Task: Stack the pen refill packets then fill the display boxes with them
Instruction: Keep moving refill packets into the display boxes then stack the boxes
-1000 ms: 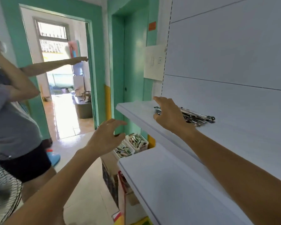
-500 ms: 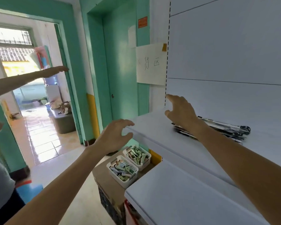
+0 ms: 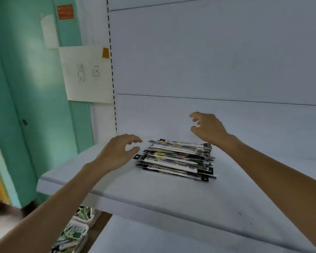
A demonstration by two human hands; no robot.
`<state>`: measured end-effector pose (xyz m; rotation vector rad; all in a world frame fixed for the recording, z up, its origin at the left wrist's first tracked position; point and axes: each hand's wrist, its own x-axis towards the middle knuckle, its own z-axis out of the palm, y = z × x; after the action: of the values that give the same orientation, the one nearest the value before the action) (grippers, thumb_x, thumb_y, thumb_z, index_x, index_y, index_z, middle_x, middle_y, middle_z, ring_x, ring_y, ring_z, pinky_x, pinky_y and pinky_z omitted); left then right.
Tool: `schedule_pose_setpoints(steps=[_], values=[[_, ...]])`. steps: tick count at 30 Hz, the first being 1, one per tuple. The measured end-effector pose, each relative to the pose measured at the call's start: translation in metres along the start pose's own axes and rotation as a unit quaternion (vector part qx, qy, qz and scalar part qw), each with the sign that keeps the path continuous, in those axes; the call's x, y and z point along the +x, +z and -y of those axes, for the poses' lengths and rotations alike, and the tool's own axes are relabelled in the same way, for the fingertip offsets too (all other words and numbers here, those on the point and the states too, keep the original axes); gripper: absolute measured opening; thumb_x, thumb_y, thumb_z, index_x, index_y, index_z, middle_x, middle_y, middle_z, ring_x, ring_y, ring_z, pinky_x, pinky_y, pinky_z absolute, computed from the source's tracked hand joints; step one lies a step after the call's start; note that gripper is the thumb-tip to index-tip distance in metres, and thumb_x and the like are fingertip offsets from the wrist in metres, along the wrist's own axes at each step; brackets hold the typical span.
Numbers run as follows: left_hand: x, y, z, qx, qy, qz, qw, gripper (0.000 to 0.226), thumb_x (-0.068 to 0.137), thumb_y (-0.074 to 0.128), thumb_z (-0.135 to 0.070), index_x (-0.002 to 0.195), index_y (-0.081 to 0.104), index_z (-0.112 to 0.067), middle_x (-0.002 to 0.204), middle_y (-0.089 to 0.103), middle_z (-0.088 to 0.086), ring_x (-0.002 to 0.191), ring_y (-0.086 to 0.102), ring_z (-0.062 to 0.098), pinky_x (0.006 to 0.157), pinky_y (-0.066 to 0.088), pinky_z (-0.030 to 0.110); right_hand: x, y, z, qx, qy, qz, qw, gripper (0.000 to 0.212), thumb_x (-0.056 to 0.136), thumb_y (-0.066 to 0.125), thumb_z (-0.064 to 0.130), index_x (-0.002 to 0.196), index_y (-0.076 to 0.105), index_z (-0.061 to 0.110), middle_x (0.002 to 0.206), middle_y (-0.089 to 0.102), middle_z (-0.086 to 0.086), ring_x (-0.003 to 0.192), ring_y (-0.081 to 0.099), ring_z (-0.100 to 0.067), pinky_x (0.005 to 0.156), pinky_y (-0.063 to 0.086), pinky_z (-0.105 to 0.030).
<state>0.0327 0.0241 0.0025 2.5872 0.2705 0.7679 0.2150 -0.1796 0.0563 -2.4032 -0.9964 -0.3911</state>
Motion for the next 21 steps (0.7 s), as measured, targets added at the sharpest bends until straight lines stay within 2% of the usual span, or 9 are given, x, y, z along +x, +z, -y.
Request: schedule_pose_setpoints(steps=[4, 9, 11, 14, 16, 19, 21], values=[[0.038, 0.024, -0.002, -0.066, 0.034, 0.054, 0.996, 0.024, 0.092, 0.054, -0.027, 0.115, 0.061, -0.022, 0.116, 0.061, -0.007, 0.107, 0.052, 0.008, 0.087, 0.036, 0.022, -0.017, -0.005, -0.021, -0.012, 0.056, 0.008, 0.998, 0.028, 0.086, 0.058, 0.019, 0.113, 0.064, 0.014, 0.112, 0.065, -0.002, 0.098, 0.060, -0.018, 0.091, 0.048, -0.034], [0.062, 0.050, -0.009, -0.065, 0.068, 0.165, 0.982, 0.033, 0.097, 0.045, -0.030, 0.128, 0.055, -0.022, 0.125, 0.057, -0.008, 0.111, 0.052, 0.007, 0.090, 0.036, 0.021, -0.033, 0.022, -0.016, 0.043, 0.086, 0.050, 0.994, 0.022, 0.085, 0.063, 0.024, 0.105, 0.068, 0.016, 0.104, 0.066, 0.001, 0.093, 0.061, -0.013, 0.089, 0.050, -0.031], [0.060, 0.058, -0.009, -0.047, 0.079, 0.175, 0.980, 0.034, 0.097, 0.045, -0.032, 0.128, 0.056, -0.023, 0.124, 0.060, -0.005, 0.109, 0.056, 0.010, 0.092, 0.041, 0.024, -0.038, 0.031, -0.015, 0.040, 0.084, 0.051, 0.994, 0.017, 0.086, 0.062, 0.026, 0.099, 0.070, 0.018, 0.098, 0.068, 0.004, 0.088, 0.061, -0.010, 0.084, 0.050, -0.027], [0.059, 0.053, -0.007, 0.030, 0.119, 0.144, 0.982, 0.035, 0.095, 0.046, -0.036, 0.128, 0.055, -0.026, 0.119, 0.059, -0.005, 0.110, 0.054, 0.015, 0.093, 0.041, 0.032, -0.047, 0.038, -0.017, 0.124, 0.101, -0.039, 0.986, 0.016, 0.090, 0.056, 0.023, 0.089, 0.071, 0.018, 0.088, 0.071, 0.004, 0.081, 0.066, -0.010, 0.074, 0.053, -0.028], [0.061, 0.049, -0.008, 0.091, 0.168, 0.148, 0.970, 0.033, 0.097, 0.042, -0.035, 0.126, 0.055, -0.027, 0.115, 0.057, -0.005, 0.107, 0.052, 0.015, 0.089, 0.040, 0.031, -0.054, 0.039, -0.020, 0.165, 0.115, -0.122, 0.972, 0.019, 0.093, 0.052, 0.020, 0.086, 0.069, 0.015, 0.084, 0.070, 0.003, 0.082, 0.065, -0.010, 0.072, 0.050, -0.025], [0.062, 0.050, -0.008, 0.123, 0.208, 0.124, 0.962, 0.027, 0.098, 0.039, -0.029, 0.113, 0.061, -0.024, 0.104, 0.058, -0.005, 0.096, 0.054, 0.015, 0.078, 0.040, 0.028, -0.061, 0.035, -0.024, 0.130, 0.100, -0.197, 0.967, 0.020, 0.094, 0.049, 0.017, 0.087, 0.067, 0.014, 0.088, 0.068, 0.005, 0.085, 0.059, -0.011, 0.077, 0.045, -0.024], [0.064, 0.054, -0.003, 0.098, 0.184, 0.089, 0.974, 0.025, 0.098, 0.039, -0.029, 0.100, 0.062, -0.020, 0.093, 0.058, -0.005, 0.087, 0.054, 0.015, 0.067, 0.039, 0.026, -0.064, 0.032, -0.024, 0.106, 0.095, -0.231, 0.962, 0.020, 0.094, 0.047, 0.015, 0.087, 0.065, 0.014, 0.089, 0.065, 0.007, 0.087, 0.057, -0.011, 0.078, 0.043, -0.026]])
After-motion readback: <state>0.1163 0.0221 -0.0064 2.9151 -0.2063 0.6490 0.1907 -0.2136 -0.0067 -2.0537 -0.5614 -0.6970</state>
